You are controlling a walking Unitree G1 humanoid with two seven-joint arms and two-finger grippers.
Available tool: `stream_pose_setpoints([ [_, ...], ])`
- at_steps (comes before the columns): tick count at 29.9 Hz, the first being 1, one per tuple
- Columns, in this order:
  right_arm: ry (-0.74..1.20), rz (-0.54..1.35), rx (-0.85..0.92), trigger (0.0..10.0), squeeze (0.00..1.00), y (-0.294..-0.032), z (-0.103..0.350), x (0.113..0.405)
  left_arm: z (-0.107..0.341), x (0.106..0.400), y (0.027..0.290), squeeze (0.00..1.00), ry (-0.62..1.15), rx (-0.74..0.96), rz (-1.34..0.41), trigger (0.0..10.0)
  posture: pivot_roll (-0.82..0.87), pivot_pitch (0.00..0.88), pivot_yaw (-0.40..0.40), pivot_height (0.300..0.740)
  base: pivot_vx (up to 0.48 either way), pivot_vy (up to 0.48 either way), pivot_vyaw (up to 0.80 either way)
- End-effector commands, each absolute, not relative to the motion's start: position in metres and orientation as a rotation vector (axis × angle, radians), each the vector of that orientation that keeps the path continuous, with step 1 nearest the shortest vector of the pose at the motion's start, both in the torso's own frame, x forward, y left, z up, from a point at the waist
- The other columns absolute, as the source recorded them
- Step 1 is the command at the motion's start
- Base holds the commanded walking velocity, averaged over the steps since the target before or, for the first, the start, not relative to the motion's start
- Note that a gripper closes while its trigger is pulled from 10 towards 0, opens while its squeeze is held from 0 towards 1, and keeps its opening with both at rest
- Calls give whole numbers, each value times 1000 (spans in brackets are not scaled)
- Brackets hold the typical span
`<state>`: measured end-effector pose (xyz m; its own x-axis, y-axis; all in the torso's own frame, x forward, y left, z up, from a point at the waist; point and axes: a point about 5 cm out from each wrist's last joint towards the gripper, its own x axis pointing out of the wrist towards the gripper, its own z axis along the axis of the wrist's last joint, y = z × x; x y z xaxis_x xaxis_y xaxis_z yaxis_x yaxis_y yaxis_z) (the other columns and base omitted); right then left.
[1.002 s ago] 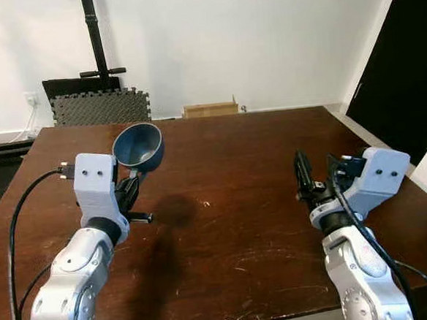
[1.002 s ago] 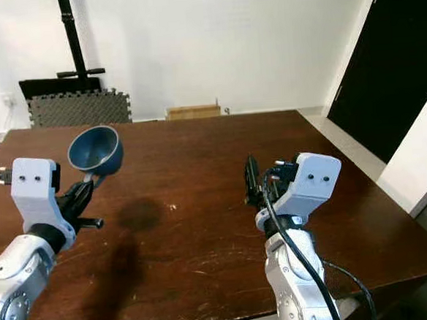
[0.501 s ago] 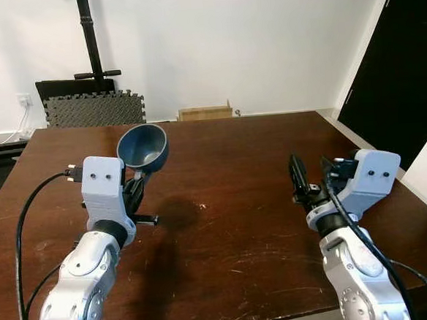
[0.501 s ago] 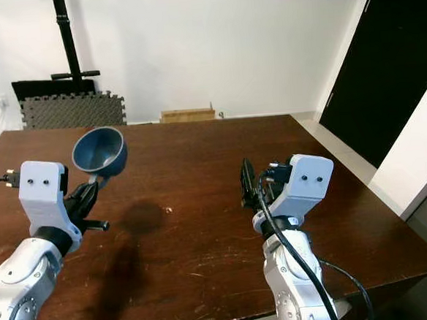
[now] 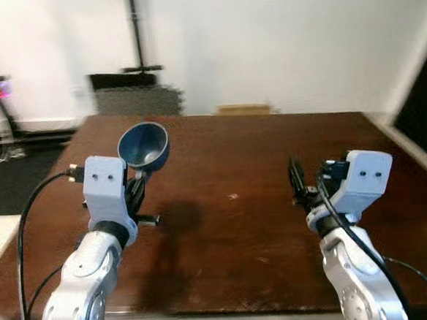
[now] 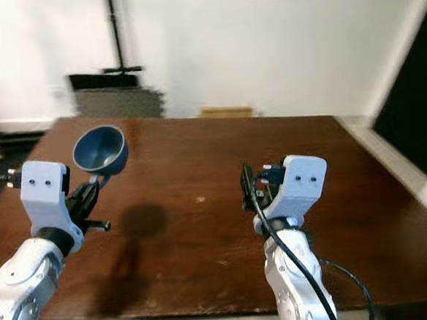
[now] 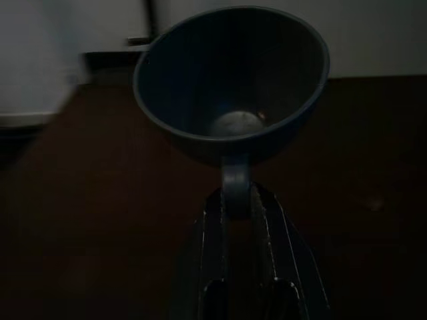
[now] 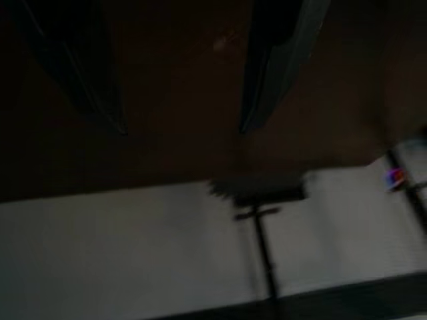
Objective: Setting the table
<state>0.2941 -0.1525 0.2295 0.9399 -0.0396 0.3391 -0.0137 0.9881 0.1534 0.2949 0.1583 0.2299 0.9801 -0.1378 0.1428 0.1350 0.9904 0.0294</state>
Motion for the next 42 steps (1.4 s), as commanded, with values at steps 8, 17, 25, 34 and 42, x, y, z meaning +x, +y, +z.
stream_pose_setpoints([
  [8, -354, -25, 168, 10000, 0, -154, 230, 293, 230, 296, 157, 0, -148, 16, -143, 10000, 51, 25, -38, 740, -298, 376, 300],
  [17, -357, -20, 174, 10000, 0, -154, 230, 291, 229, 298, 156, 0, -141, 17, -141, 10000, 46, 24, -35, 740, 0, 454, 0],
  [25, -359, -17, 175, 10000, 0, -153, 230, 290, 229, 300, 156, 0, -134, 12, -145, 10000, 43, 22, -30, 740, 0, 480, 0],
  [34, -350, -30, 158, 10000, 0, -154, 229, 290, 229, 300, 153, 0, -143, 17, -164, 10000, 41, 23, -25, 740, 0, 411, 233],
  [42, -347, -37, 160, 10000, 0, -155, 228, 290, 232, 299, 150, 0, -161, 31, -185, 10000, 44, 25, -23, 740, 0, 0, 800],
])
